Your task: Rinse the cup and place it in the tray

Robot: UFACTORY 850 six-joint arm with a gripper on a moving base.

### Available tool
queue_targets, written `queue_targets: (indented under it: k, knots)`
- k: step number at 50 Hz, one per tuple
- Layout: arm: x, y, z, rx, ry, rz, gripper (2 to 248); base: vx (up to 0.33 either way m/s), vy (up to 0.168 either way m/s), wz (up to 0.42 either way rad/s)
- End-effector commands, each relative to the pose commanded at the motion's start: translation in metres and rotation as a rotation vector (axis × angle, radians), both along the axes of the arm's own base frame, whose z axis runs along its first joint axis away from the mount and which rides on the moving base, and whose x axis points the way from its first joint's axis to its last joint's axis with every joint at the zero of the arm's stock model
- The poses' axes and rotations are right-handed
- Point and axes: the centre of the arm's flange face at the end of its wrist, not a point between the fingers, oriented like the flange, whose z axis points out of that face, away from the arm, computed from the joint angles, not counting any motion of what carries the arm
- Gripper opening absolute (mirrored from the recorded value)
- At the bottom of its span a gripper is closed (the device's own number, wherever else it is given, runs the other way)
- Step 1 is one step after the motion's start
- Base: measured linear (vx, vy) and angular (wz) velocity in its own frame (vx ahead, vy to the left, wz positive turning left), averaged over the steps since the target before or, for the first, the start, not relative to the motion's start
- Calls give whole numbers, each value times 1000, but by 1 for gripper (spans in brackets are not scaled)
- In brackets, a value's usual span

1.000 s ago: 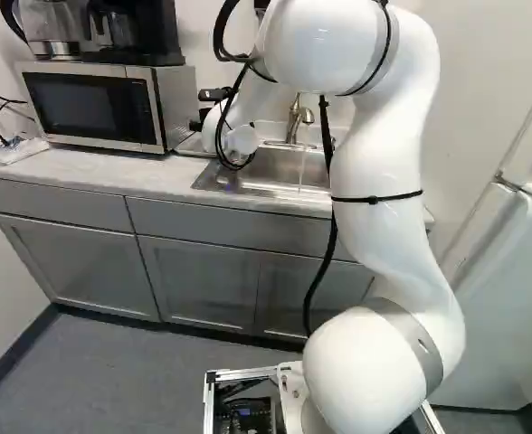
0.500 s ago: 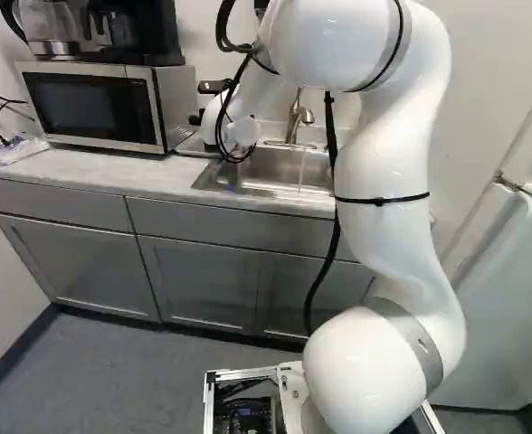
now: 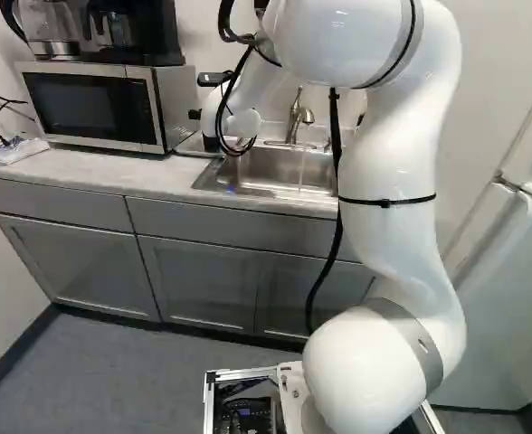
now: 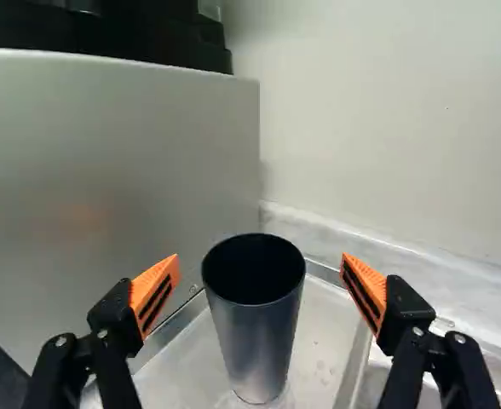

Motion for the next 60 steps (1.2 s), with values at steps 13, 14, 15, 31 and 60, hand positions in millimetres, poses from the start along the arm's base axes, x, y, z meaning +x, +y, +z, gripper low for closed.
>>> queue_targets:
  k: [13,14,15,31,60]
  knots:
    - [-1,0,13,-1,1,-1,247,0,0,0]
    - [-1,0,13,-1,1,-1,247,0,0,0]
    - [-1,0,14,-1,1,-1,247,0,0,0]
    - [-2,-3,30,0,-4,-5,247,0,0,0]
    - [-7,-41,59,-6,7,-61,247,0,0,0]
